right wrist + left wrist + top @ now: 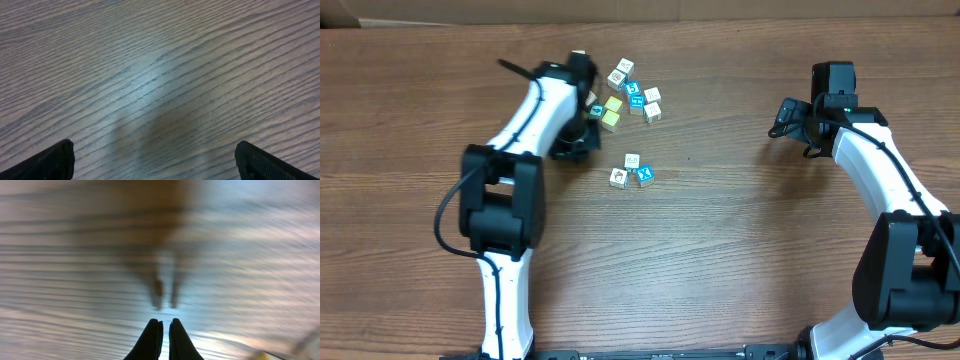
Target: Form a circle
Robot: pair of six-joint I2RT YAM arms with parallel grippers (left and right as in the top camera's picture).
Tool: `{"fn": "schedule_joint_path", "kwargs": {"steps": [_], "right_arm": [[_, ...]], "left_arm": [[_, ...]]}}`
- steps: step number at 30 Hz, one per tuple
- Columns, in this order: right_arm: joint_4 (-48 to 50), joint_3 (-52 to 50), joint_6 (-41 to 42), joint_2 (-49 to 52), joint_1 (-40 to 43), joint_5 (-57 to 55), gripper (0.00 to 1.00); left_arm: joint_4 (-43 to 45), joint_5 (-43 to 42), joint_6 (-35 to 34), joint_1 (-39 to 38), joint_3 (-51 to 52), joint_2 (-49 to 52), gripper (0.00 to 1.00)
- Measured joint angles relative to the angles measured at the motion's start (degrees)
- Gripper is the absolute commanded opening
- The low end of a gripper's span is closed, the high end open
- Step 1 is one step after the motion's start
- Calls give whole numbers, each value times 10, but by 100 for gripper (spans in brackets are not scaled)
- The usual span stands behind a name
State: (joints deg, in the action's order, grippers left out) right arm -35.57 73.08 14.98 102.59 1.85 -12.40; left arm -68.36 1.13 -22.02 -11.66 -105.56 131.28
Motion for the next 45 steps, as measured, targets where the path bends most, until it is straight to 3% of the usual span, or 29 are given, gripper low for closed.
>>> {"fn": "schedule_joint_path", "kwargs": {"steps": [7,13,18,28,37,43,45], "right_arm": [[0,0,0,0,0,0,100],[0,0,0,0,0,0,100],[0,0,0,0,0,0,100],[0,0,0,0,0,0,100],[0,0,0,0,0,0,100],[0,0,0,0,0,0,100],[0,0,0,0,0,0,100]], "left_arm": [[-14,-16,9,61,0,0,5],[-32,-31,31,57,2,-9,4],[-32,-32,42,47,4,-79,5],[-32,14,33,-43,6,-277,5],[-12,65,-5,-135,76,-334,5],[63,60,-12,-139,207,-333,19],[94,47,-1,-139,241,-333,33]]}}
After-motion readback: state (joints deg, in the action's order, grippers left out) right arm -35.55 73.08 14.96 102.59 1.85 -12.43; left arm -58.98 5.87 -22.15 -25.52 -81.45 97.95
